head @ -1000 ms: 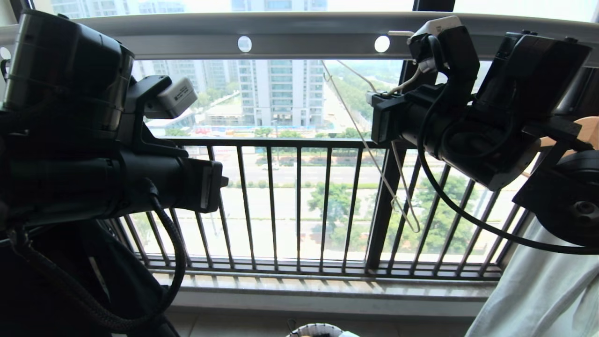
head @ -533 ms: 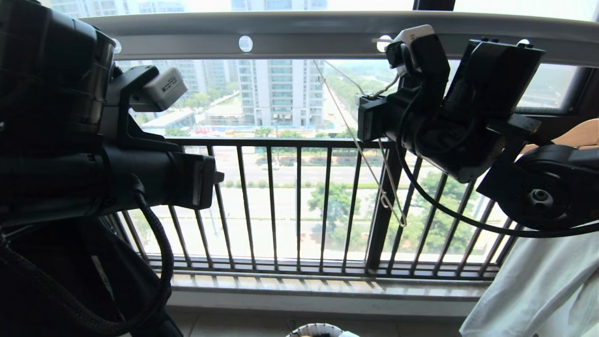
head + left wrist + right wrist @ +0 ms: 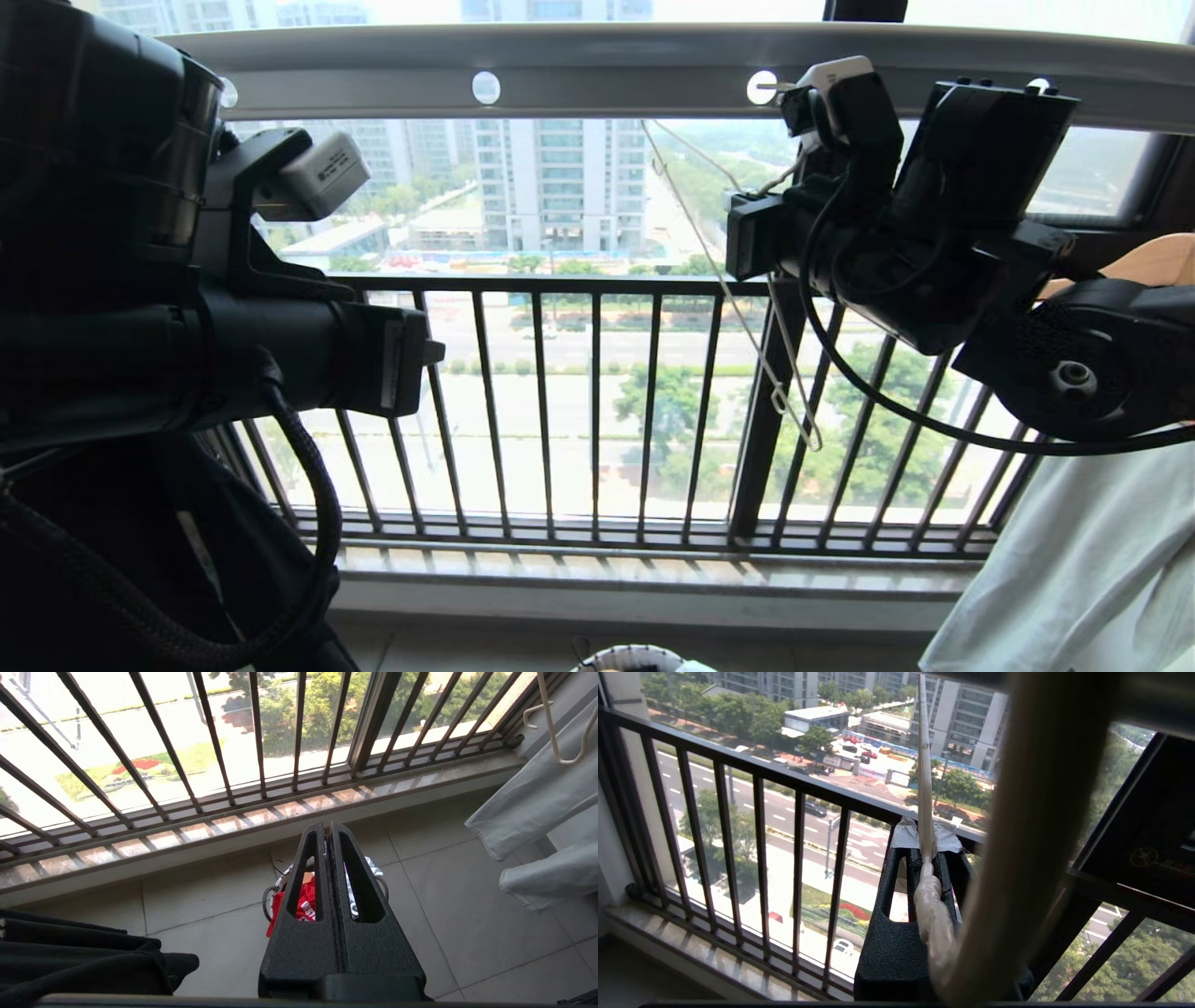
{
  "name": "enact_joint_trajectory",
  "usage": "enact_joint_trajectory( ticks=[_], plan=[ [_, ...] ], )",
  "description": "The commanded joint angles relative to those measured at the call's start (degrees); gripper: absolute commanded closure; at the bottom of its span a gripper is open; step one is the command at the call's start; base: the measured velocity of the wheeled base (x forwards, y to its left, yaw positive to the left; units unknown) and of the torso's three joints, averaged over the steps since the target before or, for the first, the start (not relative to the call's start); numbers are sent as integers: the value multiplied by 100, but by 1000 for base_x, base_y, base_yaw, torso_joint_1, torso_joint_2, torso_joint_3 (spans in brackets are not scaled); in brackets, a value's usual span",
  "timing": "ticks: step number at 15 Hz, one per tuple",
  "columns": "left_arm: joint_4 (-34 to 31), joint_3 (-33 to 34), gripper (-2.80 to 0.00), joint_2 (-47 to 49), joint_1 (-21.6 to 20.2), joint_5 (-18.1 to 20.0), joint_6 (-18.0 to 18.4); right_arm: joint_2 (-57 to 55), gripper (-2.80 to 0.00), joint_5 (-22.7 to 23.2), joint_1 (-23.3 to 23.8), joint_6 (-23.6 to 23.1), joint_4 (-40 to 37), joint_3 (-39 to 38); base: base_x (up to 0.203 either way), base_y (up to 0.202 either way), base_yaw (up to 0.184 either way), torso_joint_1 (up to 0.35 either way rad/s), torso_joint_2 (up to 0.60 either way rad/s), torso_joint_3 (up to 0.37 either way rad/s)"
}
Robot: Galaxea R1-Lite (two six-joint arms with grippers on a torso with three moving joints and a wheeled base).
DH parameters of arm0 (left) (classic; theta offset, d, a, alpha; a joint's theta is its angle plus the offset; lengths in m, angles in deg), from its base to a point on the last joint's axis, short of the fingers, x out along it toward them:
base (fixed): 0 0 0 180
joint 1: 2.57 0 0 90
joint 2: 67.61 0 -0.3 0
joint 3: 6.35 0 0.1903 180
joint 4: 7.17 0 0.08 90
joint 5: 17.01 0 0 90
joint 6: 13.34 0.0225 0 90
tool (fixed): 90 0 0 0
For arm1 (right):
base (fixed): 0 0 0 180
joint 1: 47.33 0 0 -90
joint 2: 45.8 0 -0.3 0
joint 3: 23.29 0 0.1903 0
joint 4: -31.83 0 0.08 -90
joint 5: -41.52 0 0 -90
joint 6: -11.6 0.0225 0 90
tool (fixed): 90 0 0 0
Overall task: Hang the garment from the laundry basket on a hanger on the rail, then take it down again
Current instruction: Hang the clothes rack on the clothesline
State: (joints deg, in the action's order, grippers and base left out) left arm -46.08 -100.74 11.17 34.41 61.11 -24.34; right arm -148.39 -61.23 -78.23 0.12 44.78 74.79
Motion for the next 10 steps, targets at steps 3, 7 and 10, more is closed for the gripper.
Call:
enact_joint_trajectory(
  ticks=[3, 7, 10],
  plan=[
    [-13, 1, 0, -49, 2, -8, -1, -201, 0, 8, 116, -12, -235, 318, 0, 0, 0, 0, 0, 0],
    [-19, 9, 0, -90, 2, -8, 36, -299, 0, 23, 207, -12, -544, 607, 0, 0, 0, 0, 0, 0],
    [-19, 9, 0, -108, 2, -8, 36, -368, 0, 27, 259, -12, -609, 739, 0, 0, 0, 0, 0, 0]
  ],
)
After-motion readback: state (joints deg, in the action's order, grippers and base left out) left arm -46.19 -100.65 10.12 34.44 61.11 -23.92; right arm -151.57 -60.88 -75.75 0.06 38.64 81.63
